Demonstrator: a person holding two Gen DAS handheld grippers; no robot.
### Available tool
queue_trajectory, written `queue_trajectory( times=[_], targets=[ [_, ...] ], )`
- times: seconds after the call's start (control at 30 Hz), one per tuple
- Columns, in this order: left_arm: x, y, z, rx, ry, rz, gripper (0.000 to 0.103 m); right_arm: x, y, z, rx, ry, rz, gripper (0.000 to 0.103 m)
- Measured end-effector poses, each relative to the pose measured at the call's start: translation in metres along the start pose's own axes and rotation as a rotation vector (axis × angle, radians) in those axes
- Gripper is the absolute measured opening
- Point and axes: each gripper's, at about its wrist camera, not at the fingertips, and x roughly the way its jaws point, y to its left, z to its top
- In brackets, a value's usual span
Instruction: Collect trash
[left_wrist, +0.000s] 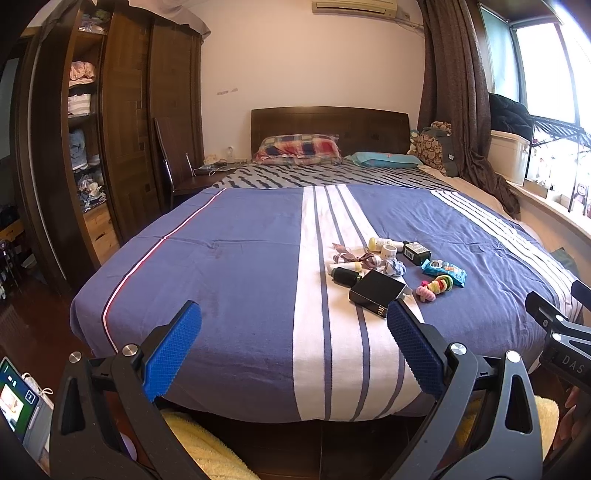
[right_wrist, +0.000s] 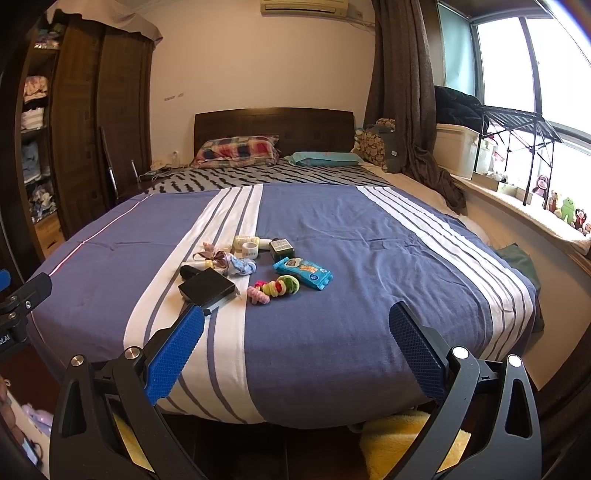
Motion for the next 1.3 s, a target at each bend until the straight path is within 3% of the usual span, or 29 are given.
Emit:
queue_trajectory(
  times=[1.3],
  targets=[
    [0.014, -0.003, -0.014, 0.003, 0.029, 0.006, 0.095, 0.006, -0.006, -0.006, 0.019, -0.014, 0.004, 0.100]
  ],
)
